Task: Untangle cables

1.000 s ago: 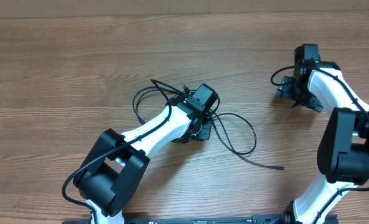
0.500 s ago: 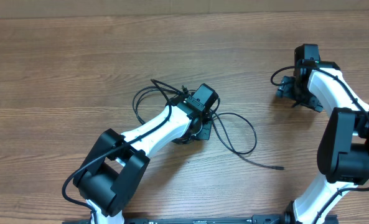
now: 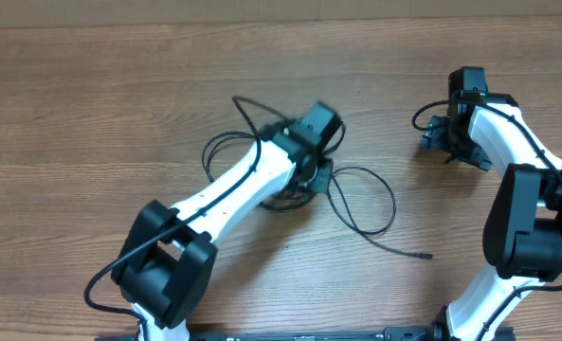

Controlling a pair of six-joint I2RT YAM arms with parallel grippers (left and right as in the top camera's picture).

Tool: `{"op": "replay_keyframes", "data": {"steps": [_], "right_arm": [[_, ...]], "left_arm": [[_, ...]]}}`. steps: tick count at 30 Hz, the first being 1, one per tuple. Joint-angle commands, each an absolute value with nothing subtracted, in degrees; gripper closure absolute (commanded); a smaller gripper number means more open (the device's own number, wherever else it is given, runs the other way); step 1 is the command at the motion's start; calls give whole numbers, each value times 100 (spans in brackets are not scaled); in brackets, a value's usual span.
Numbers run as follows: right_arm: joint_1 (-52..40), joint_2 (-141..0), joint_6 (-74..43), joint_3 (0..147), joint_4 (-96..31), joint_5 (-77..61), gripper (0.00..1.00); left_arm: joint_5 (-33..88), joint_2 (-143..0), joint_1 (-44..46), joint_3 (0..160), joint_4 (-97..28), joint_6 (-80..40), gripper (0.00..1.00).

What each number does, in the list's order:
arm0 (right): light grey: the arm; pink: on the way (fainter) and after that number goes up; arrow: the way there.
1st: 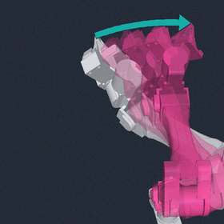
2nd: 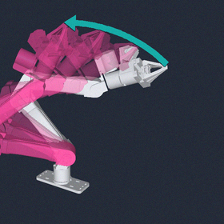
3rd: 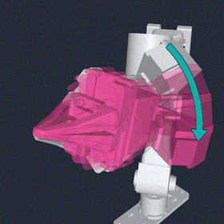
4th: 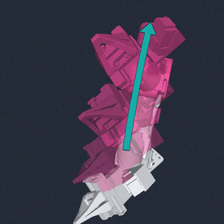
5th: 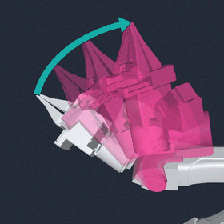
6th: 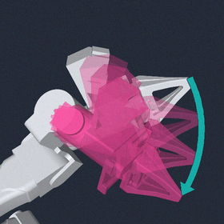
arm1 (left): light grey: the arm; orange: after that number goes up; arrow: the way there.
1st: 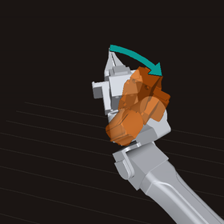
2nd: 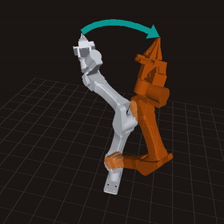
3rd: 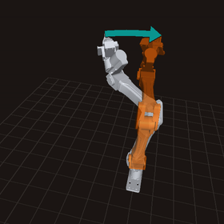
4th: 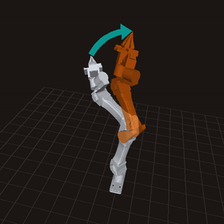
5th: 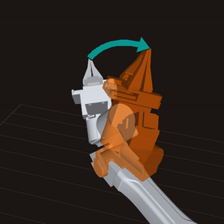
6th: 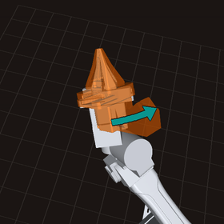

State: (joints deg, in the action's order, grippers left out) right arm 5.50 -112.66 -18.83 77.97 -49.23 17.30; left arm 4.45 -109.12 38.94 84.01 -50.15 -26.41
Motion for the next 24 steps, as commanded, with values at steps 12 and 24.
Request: {"op": "replay_keyframes", "data": {"steps": [12,24], "right_arm": [[528,-11135,-1865,7760,-4908,1726,0],[528,-11135,-1865,7760,-4908,1726,0]], "left_arm": [[440,-10683,3785,12420,-6630,-1621,96],[-757,-10300,3782,13111,-7067,-1605,96]]}}
